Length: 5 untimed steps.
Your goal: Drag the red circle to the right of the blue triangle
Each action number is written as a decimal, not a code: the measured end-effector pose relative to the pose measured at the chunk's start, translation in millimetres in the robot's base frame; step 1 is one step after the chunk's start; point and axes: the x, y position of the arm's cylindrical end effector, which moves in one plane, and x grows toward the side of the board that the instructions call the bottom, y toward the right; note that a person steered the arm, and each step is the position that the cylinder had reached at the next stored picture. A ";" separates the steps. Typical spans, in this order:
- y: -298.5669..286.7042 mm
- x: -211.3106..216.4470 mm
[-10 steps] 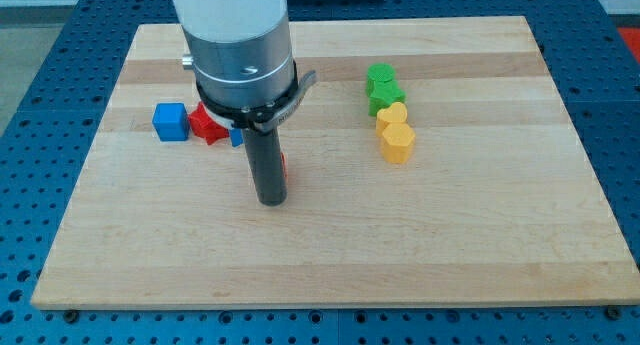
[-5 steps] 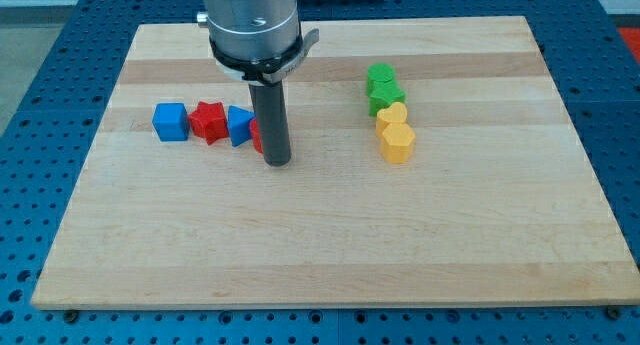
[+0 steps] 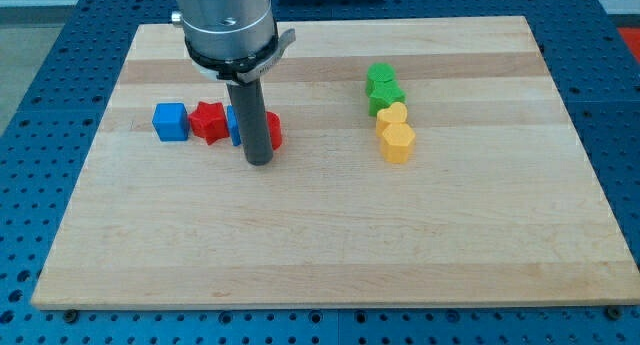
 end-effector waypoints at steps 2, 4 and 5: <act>0.0 -6.5; 0.6 -7.3; 2.7 -10.8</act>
